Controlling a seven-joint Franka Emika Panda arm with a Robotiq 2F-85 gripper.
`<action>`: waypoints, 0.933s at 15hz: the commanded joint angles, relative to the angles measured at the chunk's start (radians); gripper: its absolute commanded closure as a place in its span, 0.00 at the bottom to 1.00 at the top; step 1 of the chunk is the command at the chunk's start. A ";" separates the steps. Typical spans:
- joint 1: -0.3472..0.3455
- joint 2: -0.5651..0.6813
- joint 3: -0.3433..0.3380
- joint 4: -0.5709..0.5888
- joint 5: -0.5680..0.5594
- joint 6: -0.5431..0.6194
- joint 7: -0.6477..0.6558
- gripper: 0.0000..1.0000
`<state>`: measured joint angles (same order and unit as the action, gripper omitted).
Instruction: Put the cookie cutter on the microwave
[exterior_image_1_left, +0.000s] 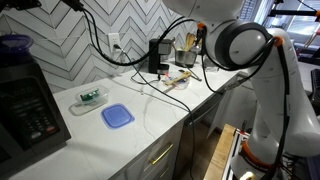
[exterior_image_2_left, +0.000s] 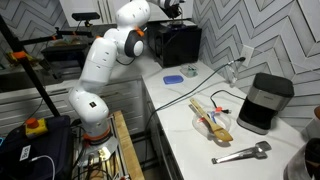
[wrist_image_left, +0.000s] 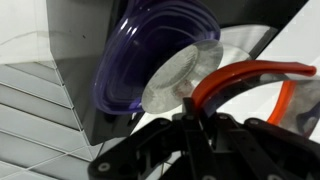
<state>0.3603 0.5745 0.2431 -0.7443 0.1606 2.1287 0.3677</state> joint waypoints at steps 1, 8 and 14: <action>0.031 0.126 -0.006 0.172 -0.023 -0.038 0.008 0.97; 0.054 0.196 -0.044 0.265 -0.011 -0.094 0.012 0.97; 0.062 0.231 -0.067 0.349 -0.016 -0.156 0.018 0.32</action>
<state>0.4060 0.7611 0.1963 -0.4868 0.1554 2.0191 0.3684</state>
